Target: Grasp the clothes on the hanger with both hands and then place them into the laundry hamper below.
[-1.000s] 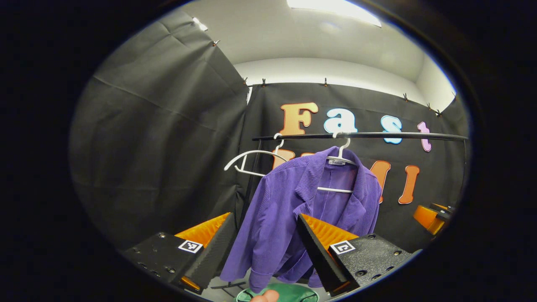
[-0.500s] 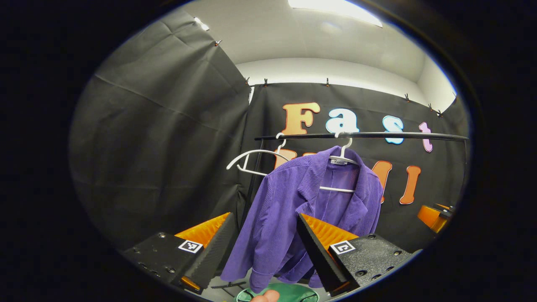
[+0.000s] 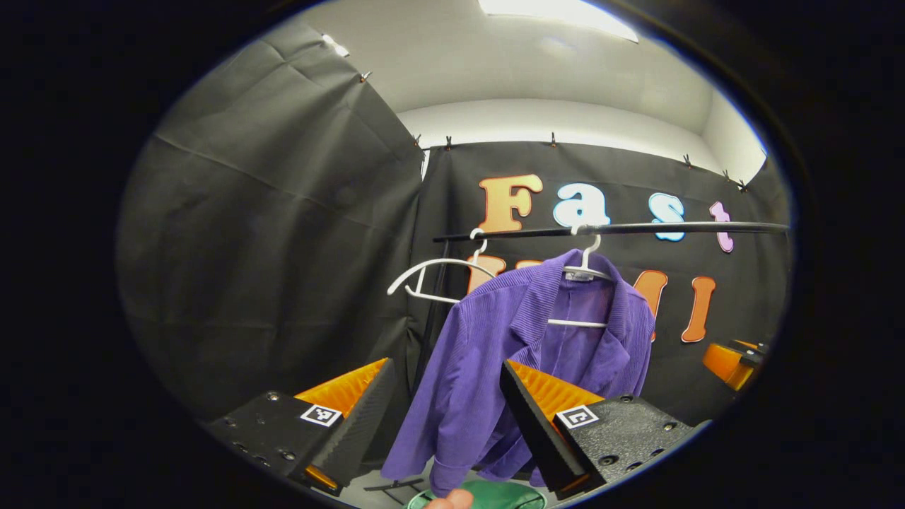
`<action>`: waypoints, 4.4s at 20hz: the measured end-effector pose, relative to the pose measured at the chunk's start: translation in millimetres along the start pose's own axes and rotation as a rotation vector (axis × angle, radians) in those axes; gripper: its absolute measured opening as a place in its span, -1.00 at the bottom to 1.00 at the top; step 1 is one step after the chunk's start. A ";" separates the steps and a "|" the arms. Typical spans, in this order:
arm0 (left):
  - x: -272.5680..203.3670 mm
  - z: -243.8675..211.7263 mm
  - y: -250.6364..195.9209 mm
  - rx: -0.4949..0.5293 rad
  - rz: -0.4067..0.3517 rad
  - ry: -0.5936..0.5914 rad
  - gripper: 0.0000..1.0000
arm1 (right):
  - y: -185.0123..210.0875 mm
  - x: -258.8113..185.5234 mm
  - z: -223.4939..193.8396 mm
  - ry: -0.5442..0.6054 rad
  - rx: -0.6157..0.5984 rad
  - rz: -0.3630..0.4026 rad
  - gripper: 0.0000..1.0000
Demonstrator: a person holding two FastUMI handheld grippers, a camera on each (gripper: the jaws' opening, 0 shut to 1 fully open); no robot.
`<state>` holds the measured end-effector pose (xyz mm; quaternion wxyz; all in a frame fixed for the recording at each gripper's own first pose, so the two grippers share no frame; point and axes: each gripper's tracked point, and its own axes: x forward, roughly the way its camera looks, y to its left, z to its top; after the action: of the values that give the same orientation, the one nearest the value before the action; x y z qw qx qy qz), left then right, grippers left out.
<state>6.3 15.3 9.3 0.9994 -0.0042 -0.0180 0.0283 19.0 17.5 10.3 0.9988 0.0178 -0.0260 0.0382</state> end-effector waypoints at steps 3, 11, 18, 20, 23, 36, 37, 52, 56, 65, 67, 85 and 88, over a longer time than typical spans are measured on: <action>2.8 -2.3 -7.0 -0.024 -0.026 0.000 0.91 | 24.2 22.2 -12.3 0.012 0.036 0.069 0.85; -2.4 -2.3 10.6 0.014 0.023 -0.009 0.83 | 73.4 103.9 -79.0 0.122 0.065 0.113 0.77; -20.7 -2.5 38.8 0.003 0.091 -0.004 0.83 | 51.7 167.3 -135.1 0.173 -0.037 -0.109 0.79; -23.4 -3.3 45.3 0.008 0.102 -0.002 0.83 | 32.0 179.6 -151.0 0.203 -0.009 -0.170 0.80; -22.6 -5.3 45.3 0.020 0.092 -0.003 0.90 | 5.6 182.8 -147.5 0.201 0.062 -0.194 0.54; 88.7 -110.3 -99.1 -0.120 -0.136 0.138 0.98 | -31.2 118.3 -46.2 0.053 -0.019 -0.030 -0.82; 99.5 -120.0 -106.9 -0.118 -0.132 0.155 0.99 | -29.3 115.6 -44.2 0.055 -0.023 -0.018 -0.95; 140.1 -83.0 -39.9 0.114 0.028 -0.030 -0.85 | -41.2 113.5 -34.9 -0.005 -0.066 -0.050 -0.82; 141.1 -23.7 11.4 0.140 0.118 -0.118 -0.87 | -68.9 116.9 -17.3 -0.078 -0.124 -0.170 -0.82; 204.1 73.2 46.5 0.099 0.145 -0.235 -0.88 | -102.2 140.7 34.2 -0.234 -0.184 -0.313 -0.83; 222.4 76.5 44.2 0.126 0.136 -0.236 -0.88 | -106.5 154.3 34.6 -0.236 -0.191 -0.322 -0.83; 239.9 -73.6 49.4 0.121 0.095 0.076 -0.89 | -114.4 217.1 -37.6 -0.084 -0.249 -0.278 -0.82; 230.0 -88.1 45.9 0.114 0.084 0.097 -0.84 | -128.2 221.9 -41.7 -0.079 -0.258 -0.300 -0.83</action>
<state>236.4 73.5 -71.0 0.9957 0.0507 0.0325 0.0709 251.9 -91.9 -23.8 0.9854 -0.1053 -0.0669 -0.1155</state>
